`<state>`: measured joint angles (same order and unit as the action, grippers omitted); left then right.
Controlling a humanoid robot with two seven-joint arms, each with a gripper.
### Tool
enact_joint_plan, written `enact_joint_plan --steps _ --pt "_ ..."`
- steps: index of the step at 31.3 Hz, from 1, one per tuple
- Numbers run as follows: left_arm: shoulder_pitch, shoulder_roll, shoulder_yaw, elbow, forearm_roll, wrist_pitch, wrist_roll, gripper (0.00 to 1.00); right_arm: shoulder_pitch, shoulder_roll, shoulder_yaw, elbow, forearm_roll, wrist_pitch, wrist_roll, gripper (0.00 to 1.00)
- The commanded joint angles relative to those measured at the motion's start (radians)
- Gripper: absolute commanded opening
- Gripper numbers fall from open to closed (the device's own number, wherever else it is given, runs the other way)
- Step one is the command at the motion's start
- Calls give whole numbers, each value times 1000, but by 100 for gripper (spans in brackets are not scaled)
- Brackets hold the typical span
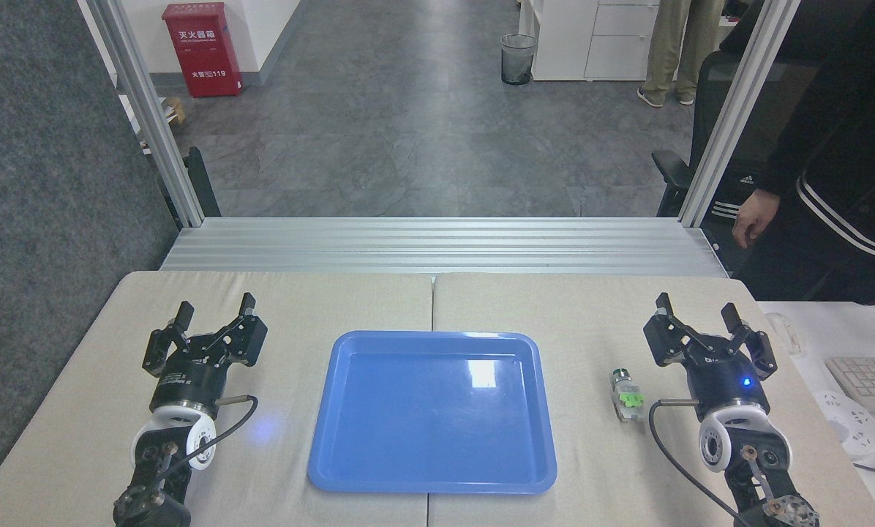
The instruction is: Pick up switch part and place in tray
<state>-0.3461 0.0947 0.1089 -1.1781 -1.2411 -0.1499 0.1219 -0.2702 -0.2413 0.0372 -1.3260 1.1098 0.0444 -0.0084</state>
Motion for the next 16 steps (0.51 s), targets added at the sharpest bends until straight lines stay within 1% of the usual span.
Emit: enact_joint_plan --steps 1,16 --pt "-1 0 0 0 0 0 -1 100 -1 -1 1 1 -1 0 1 99" --pt "-5 2 0 0 0 0 -1 100 -1 -1 1 1 -1 0 1 99"
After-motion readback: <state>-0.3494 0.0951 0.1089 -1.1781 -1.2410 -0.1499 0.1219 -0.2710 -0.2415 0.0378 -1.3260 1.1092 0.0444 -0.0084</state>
